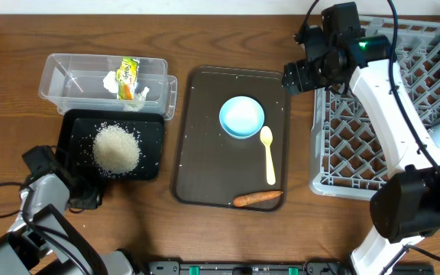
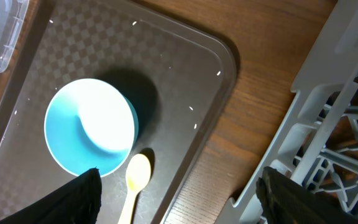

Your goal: Sort waste into correct bins and load items into the dishwasher rack

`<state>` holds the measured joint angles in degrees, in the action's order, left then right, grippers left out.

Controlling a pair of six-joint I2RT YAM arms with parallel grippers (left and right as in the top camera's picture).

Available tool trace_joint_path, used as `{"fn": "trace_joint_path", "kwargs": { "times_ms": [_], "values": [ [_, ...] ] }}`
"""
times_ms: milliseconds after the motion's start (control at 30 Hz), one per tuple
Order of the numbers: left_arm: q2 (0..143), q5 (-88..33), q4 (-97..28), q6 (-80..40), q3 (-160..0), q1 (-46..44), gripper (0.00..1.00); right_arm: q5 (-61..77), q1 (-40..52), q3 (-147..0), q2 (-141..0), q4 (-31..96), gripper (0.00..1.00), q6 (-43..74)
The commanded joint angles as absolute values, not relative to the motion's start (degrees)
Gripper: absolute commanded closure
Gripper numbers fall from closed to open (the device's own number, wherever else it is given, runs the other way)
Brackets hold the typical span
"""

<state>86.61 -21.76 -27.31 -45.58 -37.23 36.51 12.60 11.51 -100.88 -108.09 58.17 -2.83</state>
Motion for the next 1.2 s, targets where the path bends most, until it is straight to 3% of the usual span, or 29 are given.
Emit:
{"fn": "trace_joint_path", "kwargs": {
  "times_ms": [0, 400, 733, 1167],
  "values": [
    [84.84, -22.09, -31.24, -41.08, -37.43, 36.18, 0.93, 13.10, 11.66, -100.75, -108.40, 58.24, 0.18, -2.17],
    [69.80, -22.11, -41.74, -30.37, -37.93, 36.16, 0.68, 14.70, 13.06, -100.73, -110.52, 56.73, 0.19, -2.15],
    [66.61, -18.70, -46.37, -23.00, -45.87, 27.83, 0.61, 14.72, 18.39, -100.73, -116.46, 54.87, 0.31, -2.02],
    [68.25, -13.85, -43.05, -17.80, -47.40, 13.69, 0.52, 13.54, 20.36, -100.73, -124.81, 54.83, 0.48, 3.38]
  ]
}}
